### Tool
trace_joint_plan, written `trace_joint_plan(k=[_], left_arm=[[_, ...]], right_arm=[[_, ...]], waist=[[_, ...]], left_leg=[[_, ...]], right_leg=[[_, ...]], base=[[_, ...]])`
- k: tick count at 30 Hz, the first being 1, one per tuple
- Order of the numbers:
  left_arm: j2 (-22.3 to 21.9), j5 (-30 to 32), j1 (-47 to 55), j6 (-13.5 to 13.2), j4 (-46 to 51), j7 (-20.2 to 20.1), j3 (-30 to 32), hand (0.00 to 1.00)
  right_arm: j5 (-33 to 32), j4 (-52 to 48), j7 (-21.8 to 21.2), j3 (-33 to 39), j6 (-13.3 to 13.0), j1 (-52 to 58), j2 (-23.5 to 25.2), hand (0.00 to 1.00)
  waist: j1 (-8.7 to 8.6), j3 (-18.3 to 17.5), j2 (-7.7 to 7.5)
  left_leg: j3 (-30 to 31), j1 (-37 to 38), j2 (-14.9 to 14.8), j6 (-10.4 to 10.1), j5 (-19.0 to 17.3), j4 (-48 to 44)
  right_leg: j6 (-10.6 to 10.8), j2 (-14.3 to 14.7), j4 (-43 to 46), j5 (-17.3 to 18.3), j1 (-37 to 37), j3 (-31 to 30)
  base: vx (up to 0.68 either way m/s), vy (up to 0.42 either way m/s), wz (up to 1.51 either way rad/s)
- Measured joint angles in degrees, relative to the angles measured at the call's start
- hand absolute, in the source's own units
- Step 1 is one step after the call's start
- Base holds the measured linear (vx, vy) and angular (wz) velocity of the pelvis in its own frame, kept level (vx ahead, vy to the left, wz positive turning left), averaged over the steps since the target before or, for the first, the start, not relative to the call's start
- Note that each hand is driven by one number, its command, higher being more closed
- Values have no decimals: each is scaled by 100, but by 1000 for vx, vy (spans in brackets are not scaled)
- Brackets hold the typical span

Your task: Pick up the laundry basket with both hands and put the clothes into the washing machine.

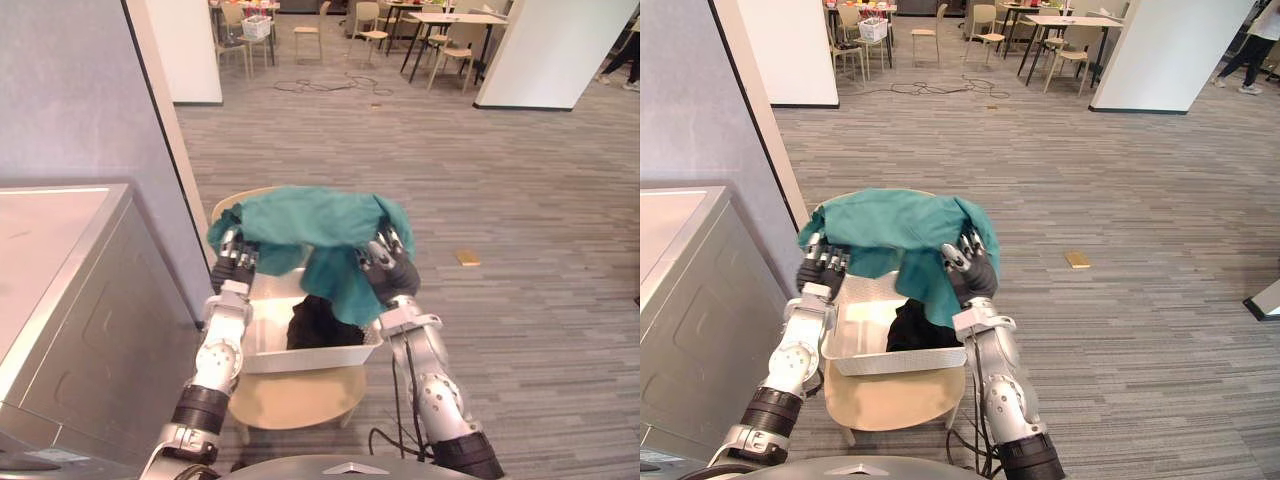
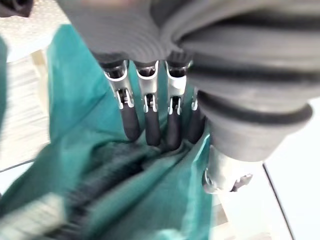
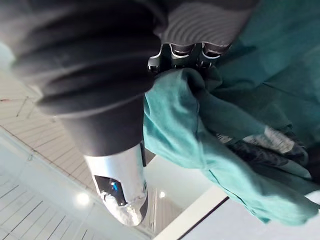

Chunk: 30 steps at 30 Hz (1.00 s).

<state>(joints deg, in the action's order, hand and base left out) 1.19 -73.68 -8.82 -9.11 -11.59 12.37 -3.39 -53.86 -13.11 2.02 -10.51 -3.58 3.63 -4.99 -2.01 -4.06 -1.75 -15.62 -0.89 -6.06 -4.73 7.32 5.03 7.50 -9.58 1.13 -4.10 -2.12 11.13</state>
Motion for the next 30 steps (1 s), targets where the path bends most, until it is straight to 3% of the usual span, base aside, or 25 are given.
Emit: trace_joint_plan(k=[11, 22, 23, 30], left_arm=[[-184, 9, 626, -175, 545, 39, 835, 100], [-296, 54, 946, -252, 639, 237, 1019, 100], [-295, 138, 962, -251, 639, 242, 1020, 0], [-295, 1383, 1023, -97, 639, 261, 1064, 0]], right_arm=[[25, 0, -16, 403, 130, 450, 282, 0], [31, 2, -5, 517, 130, 468, 388, 0], [37, 2, -2, 518, 130, 461, 388, 0], [357, 54, 119, 704, 119, 83, 385, 0]], waist=[[7, 27, -60], [72, 26, -83], [79, 25, -85], [131, 27, -87]], left_leg=[[69, -17, 4, 2, -10, 0], [178, -34, 5, 3, -7, 0], [178, -34, 5, 5, -6, 0], [191, -26, 5, 18, 4, 0]], right_leg=[[3, -5, -39, 8, 41, 75], [-5, -6, -56, 39, 110, 204], [-6, -6, -55, 39, 110, 204], [-31, -5, -52, 21, 133, 221]], base=[[1, 1, 2], [9, 1, 5], [0, 0, 0], [1, 1, 1]])
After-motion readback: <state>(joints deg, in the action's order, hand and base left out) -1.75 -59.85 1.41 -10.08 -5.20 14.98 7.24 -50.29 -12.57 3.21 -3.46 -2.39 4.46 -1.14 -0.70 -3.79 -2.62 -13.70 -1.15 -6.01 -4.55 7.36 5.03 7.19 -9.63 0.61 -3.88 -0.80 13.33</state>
